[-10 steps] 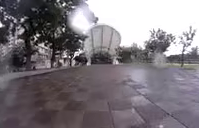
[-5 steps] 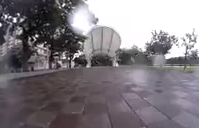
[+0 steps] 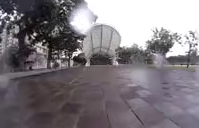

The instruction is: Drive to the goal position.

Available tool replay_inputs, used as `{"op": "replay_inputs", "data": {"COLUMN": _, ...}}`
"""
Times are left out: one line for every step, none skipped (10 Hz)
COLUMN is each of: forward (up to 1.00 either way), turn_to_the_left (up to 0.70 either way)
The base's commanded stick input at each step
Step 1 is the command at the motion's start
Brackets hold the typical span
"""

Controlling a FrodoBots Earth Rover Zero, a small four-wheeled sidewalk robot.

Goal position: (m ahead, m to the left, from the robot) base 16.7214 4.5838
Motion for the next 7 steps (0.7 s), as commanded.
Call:
{"op": "replay_inputs", "data": {"forward": 0.86, "turn_to_the_left": 0.00}}
{"op": "replay_inputs", "data": {"forward": 0.86, "turn_to_the_left": 0.00}}
{"op": "replay_inputs", "data": {"forward": 0.86, "turn_to_the_left": 0.00}}
{"op": "replay_inputs", "data": {"forward": 0.86, "turn_to_the_left": 0.00}}
{"op": "replay_inputs", "data": {"forward": 0.86, "turn_to_the_left": 0.00}}
{"op": "replay_inputs", "data": {"forward": 0.86, "turn_to_the_left": 0.00}}
{"op": "replay_inputs", "data": {"forward": 0.86, "turn_to_the_left": 0.00}}
